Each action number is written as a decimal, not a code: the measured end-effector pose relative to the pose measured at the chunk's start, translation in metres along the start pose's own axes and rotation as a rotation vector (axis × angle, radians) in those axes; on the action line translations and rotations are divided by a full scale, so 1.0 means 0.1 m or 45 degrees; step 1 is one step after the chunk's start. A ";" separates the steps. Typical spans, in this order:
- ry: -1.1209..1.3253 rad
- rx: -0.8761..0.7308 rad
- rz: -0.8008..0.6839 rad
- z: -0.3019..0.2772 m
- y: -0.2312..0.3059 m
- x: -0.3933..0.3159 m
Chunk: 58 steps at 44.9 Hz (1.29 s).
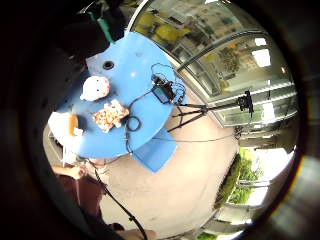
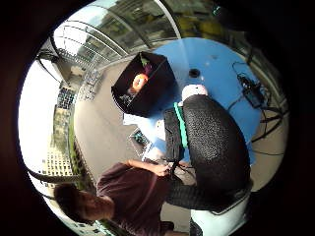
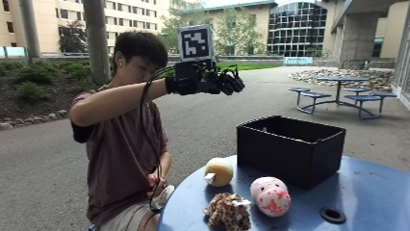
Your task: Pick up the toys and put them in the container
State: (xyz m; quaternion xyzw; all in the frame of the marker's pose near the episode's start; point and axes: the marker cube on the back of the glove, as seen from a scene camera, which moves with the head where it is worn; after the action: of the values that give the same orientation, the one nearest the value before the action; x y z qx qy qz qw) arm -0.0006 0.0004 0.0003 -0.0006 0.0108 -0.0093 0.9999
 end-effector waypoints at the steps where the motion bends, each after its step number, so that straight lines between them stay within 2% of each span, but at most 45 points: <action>1: 0.003 -0.001 -0.003 0.00 0.00 -0.01; 22: 0.055 -0.094 0.014 0.15 -0.19 -0.02; 27: 0.007 -0.166 -0.148 0.35 -0.21 -0.01; 35: 0.082 -0.332 -0.290 1.02 -0.25 0.29; 38: 0.157 -0.403 -0.348 1.45 -0.26 0.43; 45: 0.117 -0.623 -0.142 2.61 -0.29 0.39; 50: 0.042 -0.774 -0.167 3.12 -0.20 0.40; 53: 0.108 -0.745 -0.213 3.32 -0.15 0.36; 58: 0.136 -0.564 -0.243 3.48 -0.13 0.27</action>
State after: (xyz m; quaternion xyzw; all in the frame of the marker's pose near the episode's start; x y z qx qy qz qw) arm 0.0340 -0.0125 0.3474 -0.2204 0.0653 -0.1012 0.9679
